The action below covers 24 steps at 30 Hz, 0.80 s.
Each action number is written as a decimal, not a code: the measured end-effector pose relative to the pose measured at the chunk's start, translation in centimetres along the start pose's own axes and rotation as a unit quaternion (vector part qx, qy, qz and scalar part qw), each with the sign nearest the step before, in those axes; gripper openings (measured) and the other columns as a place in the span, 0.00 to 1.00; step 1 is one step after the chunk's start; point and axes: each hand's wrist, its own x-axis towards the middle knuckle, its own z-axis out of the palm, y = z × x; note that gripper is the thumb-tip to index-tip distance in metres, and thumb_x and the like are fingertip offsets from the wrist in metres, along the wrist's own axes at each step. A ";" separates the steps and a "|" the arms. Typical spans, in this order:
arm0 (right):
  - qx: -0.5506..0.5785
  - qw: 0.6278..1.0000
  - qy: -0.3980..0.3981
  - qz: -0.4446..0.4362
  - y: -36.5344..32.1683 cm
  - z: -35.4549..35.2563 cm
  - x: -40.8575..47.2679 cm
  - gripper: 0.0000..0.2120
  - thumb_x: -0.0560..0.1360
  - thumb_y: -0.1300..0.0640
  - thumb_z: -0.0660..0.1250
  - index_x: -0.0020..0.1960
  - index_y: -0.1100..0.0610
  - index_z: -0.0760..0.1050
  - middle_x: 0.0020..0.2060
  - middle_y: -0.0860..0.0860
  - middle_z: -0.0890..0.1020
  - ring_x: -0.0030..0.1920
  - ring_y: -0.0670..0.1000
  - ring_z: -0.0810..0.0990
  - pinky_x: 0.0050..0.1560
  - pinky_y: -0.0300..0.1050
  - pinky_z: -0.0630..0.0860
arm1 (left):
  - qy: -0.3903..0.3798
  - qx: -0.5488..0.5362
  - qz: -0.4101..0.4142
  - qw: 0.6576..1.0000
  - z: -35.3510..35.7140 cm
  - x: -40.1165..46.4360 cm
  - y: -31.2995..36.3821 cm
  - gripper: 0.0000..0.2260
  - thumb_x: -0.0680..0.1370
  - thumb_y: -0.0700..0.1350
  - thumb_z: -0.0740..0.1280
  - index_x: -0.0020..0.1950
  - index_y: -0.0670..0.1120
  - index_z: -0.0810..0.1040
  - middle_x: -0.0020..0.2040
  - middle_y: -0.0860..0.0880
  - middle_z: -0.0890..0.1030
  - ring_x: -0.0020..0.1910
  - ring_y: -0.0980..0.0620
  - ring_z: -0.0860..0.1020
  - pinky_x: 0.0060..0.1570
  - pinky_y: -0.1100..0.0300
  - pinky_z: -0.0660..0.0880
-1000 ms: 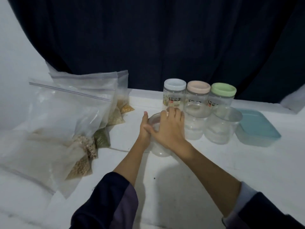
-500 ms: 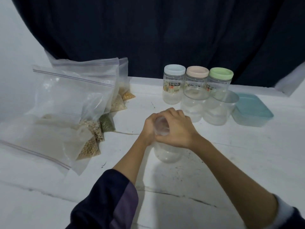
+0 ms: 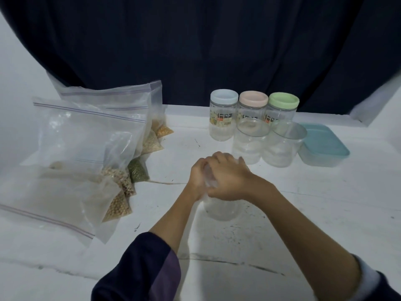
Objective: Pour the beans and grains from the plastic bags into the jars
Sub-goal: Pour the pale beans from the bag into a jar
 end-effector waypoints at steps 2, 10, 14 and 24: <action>0.076 0.996 -0.018 -0.048 0.6 -0.8 -0.4 0.36 0.73 0.50 0.68 0.76 0.52 0.55 0.74 0.50 0.59 0.75 0.51 0.54 0.74 0.61 0.48 | 0.018 -0.005 0.020 1.000 0.1 0.2 -0.1 0.15 0.83 0.37 0.47 0.52 0.39 0.74 0.37 0.52 0.80 0.46 0.48 0.79 0.37 0.68 0.71; 0.005 0.998 0.069 -0.003 0.9 0.1 0.1 0.36 0.67 0.39 0.72 0.70 0.50 0.65 0.60 0.50 0.69 0.60 0.52 0.67 0.57 0.48 0.66 | -0.038 -0.082 -0.043 0.995 -0.3 -0.1 0.2 0.19 0.80 0.45 0.51 0.39 0.42 0.78 0.34 0.46 0.81 0.40 0.48 0.79 0.42 0.56 0.73; 0.163 0.976 0.142 -0.024 1.9 -0.6 -0.1 0.30 0.67 0.50 0.75 0.67 0.48 0.71 0.61 0.47 0.72 0.61 0.50 0.70 0.59 0.47 0.68 | -0.008 -0.031 -0.003 0.999 -0.4 0.1 -0.1 0.19 0.80 0.42 0.50 0.40 0.41 0.79 0.33 0.47 0.83 0.38 0.50 0.81 0.43 0.56 0.75; 0.887 0.385 0.230 0.111 8.4 0.2 -1.4 0.16 0.78 0.56 0.62 0.65 0.56 0.68 0.60 0.62 0.77 0.57 0.65 0.79 0.54 0.62 0.76 | -0.094 0.007 -0.021 0.995 -0.8 0.3 -0.7 0.25 0.78 0.46 0.45 0.49 0.33 0.78 0.42 0.38 0.84 0.43 0.45 0.82 0.45 0.60 0.75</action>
